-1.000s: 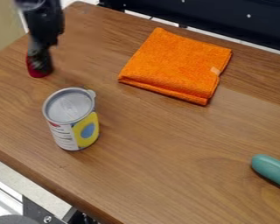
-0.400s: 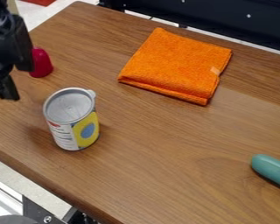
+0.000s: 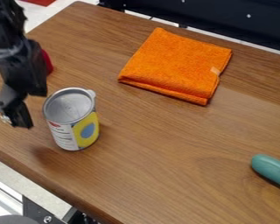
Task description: Remove the can on the table
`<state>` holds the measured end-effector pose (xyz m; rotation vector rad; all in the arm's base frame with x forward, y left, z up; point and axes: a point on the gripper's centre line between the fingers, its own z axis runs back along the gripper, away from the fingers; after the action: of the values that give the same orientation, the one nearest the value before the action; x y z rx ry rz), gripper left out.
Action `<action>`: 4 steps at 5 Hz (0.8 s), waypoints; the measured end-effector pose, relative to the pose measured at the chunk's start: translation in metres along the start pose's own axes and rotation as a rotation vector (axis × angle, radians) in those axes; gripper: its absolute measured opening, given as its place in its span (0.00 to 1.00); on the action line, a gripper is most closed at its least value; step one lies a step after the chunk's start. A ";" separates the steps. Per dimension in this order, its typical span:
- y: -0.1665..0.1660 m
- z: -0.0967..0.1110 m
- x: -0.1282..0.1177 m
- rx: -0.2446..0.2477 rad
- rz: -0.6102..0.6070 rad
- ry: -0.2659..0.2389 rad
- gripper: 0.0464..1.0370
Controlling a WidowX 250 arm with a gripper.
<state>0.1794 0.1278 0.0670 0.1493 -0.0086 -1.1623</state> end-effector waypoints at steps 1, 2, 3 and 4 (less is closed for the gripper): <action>-0.007 -0.004 0.019 -0.007 -0.009 -0.003 0.96; -0.007 -0.004 0.035 0.014 0.007 -0.004 0.96; -0.005 -0.004 0.056 0.043 0.059 -0.024 0.96; -0.010 -0.003 0.075 0.023 0.123 -0.023 0.96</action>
<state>0.2001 0.0557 0.0572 0.1537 -0.0509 -1.0411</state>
